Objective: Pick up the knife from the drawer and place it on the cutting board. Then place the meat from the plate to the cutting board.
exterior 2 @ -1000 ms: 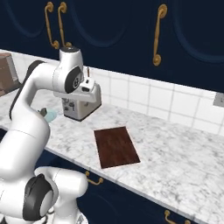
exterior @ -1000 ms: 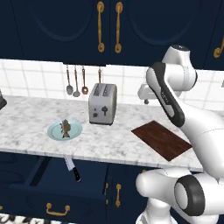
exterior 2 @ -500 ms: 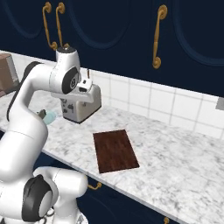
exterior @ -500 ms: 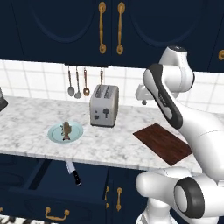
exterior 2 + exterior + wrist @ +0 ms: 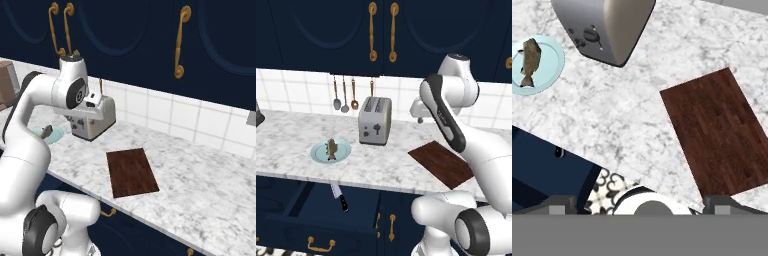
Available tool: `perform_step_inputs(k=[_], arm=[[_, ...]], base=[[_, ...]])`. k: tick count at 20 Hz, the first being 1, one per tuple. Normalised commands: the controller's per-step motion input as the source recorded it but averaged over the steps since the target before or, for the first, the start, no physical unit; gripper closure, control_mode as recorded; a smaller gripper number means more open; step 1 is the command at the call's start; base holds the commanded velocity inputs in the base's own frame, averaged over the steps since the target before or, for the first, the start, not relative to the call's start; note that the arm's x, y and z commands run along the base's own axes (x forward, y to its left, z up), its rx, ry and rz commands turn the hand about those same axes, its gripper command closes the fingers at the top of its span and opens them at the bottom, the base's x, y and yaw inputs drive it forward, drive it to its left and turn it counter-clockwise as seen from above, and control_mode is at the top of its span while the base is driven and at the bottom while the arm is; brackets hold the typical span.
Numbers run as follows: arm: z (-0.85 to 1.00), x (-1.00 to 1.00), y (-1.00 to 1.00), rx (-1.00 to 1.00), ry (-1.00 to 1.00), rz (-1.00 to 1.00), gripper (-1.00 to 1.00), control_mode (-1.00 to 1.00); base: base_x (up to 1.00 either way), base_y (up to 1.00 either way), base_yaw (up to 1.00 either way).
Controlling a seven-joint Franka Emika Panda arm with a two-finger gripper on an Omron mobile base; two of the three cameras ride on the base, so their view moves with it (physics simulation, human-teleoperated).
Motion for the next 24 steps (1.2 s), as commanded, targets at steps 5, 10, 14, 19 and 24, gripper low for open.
perform_step_inputs(k=[5,10,14,19,24], arm=[[-0.93,-0.62,1.0,-0.02,0.04,-0.1,-1.0,-1.0],[-1.0,-0.27,1.0,0.0,0.03,-0.15,-1.0,-1.0],[-0.89,-0.01,1.0,0.0,0.08,-0.16,-1.0,-1.0],[-0.74,0.0,1.0,0.0,0.08,-0.15,-1.0,-1.0],[-0.57,0.0,1.0,0.0,0.13,-0.06,-1.0,-1.0]], base=[[0.0,0.0,0.0],[0.0,0.0,0.0],[0.0,0.0,0.0],[0.0,0.0,0.0],[0.0,0.0,0.0]])
